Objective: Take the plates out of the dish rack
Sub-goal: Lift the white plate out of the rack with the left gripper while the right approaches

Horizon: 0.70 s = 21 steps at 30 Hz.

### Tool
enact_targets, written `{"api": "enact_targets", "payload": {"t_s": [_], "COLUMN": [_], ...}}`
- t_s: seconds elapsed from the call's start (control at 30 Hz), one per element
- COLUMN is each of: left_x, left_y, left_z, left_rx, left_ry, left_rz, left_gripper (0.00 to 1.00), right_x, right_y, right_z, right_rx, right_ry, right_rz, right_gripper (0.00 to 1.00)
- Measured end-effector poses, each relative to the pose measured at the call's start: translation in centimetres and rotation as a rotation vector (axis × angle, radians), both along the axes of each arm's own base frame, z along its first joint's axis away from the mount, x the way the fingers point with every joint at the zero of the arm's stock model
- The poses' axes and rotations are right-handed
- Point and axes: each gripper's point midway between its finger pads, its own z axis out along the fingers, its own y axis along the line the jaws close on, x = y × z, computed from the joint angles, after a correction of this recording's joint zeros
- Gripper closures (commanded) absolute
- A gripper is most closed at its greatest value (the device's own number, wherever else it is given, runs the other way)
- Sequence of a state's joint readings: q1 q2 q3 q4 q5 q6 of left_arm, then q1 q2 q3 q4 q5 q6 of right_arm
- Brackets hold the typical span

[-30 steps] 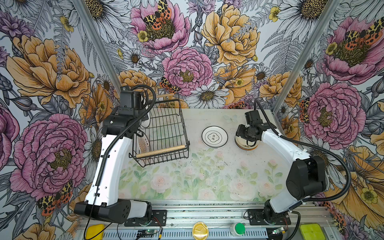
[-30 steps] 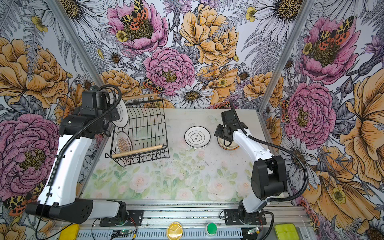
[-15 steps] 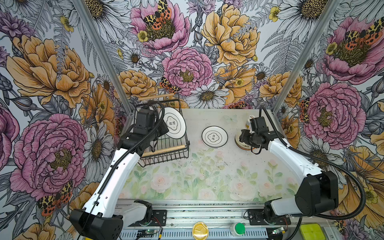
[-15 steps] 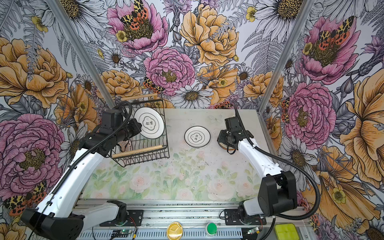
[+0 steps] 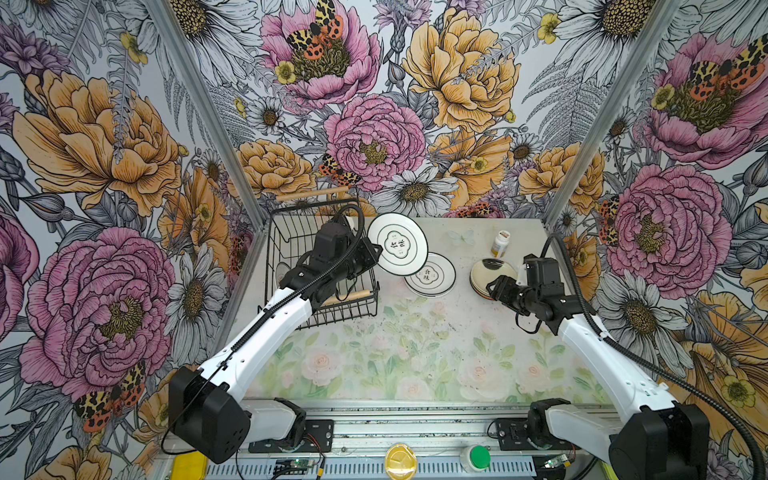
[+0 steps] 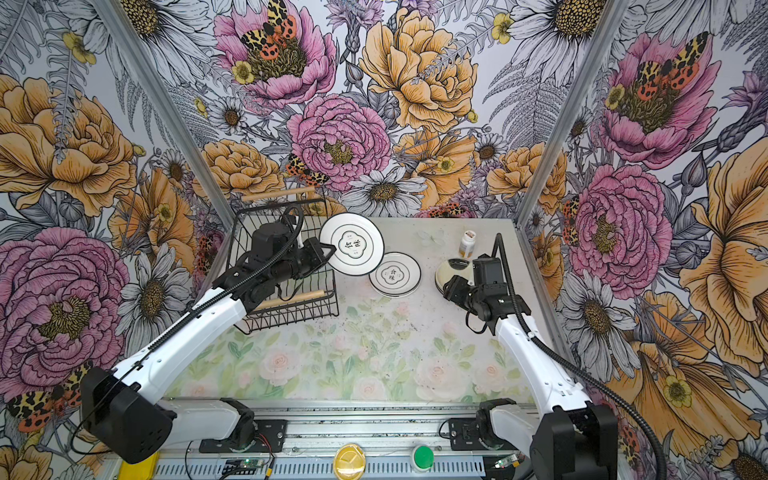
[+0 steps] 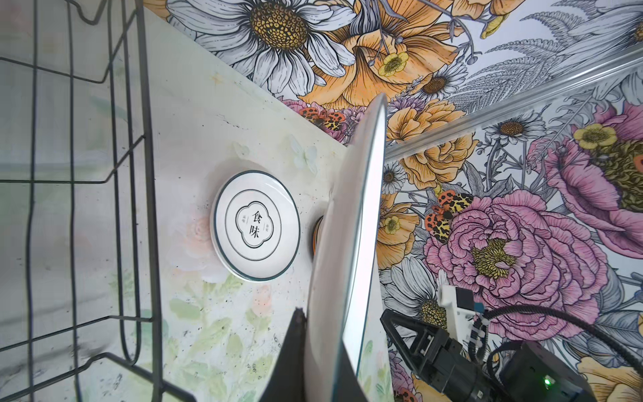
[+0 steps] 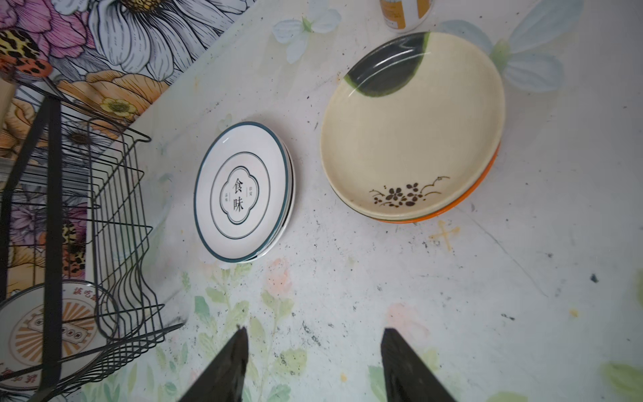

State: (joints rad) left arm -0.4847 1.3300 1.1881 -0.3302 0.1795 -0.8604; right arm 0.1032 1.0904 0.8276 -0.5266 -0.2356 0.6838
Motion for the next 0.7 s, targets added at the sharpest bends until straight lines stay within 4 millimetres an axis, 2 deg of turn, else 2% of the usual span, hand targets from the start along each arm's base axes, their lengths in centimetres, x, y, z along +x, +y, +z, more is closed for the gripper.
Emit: {"api": "enact_targets", "payload": {"t_s": [0.13, 0.4, 0.6, 0.7], "left_x": [0.4, 1.1, 1.5, 1.4], "left_y": [-2.7, -7.1, -10.9, -12.8], "left_z": [-0.7, -0.4, -2.4, -3.1], "left_rx": [-0.071, -0.252, -0.292, -0.299], "left_ry": [0.022, 0.030, 0.092, 0.111], "left_rz": [-0.026, -0.051, -0.084, -0.114], "left_gripper": [1.00, 1.00, 1.00, 1.00], "right_x": [-0.3, 0.2, 1.1, 1.5], "right_y": [1.0, 2.5, 3.4, 3.5], "right_z": [1.4, 4.5, 5.1, 6.5], "right_rx": [0.092, 0.282, 0.431, 0.470], "right_ry": [-0.098, -0.298, -0.354, -0.399], "right_rz": [0.019, 0.016, 0.006, 0.008], "right_gripper": [0.37, 0.37, 0.37, 0.37]}}
